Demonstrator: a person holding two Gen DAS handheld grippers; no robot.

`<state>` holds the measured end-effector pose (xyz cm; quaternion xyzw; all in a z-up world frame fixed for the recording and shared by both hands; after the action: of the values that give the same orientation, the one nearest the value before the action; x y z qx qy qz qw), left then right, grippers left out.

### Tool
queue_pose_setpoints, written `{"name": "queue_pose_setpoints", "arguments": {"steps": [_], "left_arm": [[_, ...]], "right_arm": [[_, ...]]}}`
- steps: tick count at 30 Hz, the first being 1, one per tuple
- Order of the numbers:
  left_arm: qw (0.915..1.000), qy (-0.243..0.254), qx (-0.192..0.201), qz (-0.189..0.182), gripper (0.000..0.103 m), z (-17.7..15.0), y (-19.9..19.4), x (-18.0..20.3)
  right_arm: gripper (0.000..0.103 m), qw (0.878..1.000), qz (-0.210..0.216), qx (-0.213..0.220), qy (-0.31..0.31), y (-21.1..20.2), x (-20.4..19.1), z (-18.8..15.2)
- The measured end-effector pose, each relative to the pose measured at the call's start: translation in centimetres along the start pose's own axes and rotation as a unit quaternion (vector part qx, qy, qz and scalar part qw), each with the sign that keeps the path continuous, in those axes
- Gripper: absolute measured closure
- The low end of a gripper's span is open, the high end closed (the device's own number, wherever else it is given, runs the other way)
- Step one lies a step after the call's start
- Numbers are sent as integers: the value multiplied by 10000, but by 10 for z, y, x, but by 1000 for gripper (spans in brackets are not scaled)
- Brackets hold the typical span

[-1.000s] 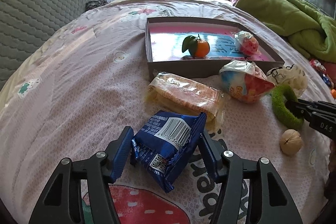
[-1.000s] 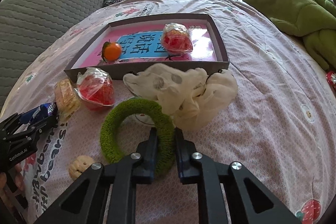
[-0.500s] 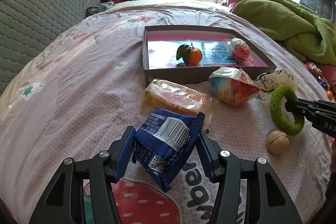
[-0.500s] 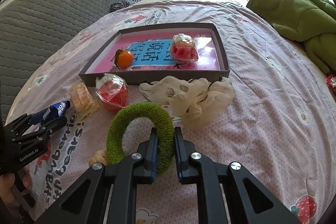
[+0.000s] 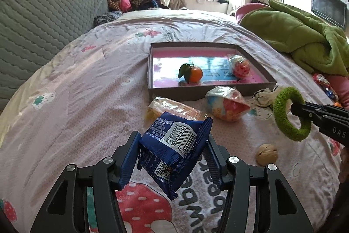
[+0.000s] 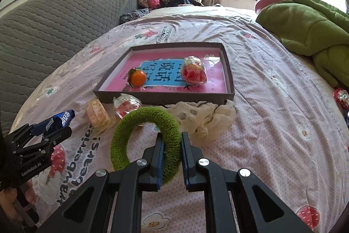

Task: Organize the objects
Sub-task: 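Close left tool on the blue snack packet while right tool closes on the green ring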

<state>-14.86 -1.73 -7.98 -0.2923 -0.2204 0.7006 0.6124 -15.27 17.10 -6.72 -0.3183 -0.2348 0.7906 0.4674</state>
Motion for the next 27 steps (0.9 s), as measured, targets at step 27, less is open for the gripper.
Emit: {"name": "queue_pose_setpoints", "arguments": {"steps": [27], "left_arm": [[9983, -386, 393, 202, 44, 57, -61, 20]], "right_arm": [[89, 9968, 165, 641, -450, -47, -39, 37]]}}
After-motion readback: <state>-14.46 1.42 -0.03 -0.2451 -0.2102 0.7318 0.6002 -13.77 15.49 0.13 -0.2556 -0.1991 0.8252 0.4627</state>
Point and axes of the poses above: each gripper's, at about its wrist camera, not at the fingertips, and y roughly the way its jaws point, x to its right, z to its top, the point moved 9 cm from there along y, roughly the way its jaws point, and after that the axes turned 13 degrees about z, right-handed, at the moved point
